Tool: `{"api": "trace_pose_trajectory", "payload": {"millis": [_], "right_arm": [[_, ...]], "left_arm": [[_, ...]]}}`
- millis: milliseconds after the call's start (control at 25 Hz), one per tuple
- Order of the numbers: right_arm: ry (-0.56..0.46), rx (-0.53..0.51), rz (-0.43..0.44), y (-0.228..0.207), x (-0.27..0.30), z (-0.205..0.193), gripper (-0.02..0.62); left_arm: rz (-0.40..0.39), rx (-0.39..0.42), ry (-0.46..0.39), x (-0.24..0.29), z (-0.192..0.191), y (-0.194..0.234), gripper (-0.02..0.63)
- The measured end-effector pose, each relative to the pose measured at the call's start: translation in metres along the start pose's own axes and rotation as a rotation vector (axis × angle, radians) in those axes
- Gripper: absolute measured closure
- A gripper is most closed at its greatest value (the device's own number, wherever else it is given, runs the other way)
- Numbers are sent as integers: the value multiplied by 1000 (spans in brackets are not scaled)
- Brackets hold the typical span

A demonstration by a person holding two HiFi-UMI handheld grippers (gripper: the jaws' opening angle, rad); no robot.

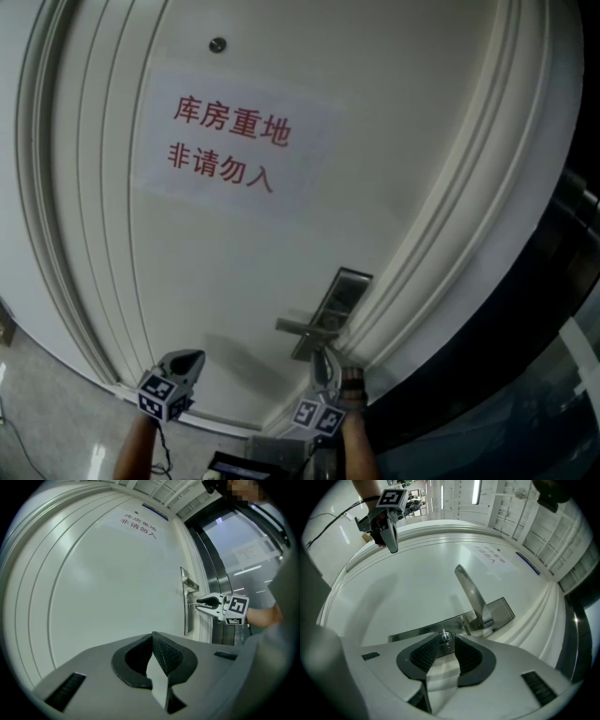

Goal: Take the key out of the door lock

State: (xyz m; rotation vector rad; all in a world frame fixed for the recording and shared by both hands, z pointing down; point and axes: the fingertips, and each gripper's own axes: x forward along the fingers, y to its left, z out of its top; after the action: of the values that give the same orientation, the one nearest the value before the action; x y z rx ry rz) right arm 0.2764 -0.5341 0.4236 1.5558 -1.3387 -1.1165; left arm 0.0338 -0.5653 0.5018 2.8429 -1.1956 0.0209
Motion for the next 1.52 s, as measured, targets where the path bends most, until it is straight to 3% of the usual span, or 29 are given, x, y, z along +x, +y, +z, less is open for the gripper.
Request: {"api": "trace_pose_trajectory", "payload": {"millis": [360,800,1520], "right_arm": [[26,-75,3,5,8,-4,483],[19,-125,-33,0,11,-3,550],[48,-222,-27,4,13,-7,568]], "left_arm": [[7,-12,5,2,-4,6,598],[7,-19,4,2,-4,6,598],[16,-10,-1,-6,-3,1,598]]}}
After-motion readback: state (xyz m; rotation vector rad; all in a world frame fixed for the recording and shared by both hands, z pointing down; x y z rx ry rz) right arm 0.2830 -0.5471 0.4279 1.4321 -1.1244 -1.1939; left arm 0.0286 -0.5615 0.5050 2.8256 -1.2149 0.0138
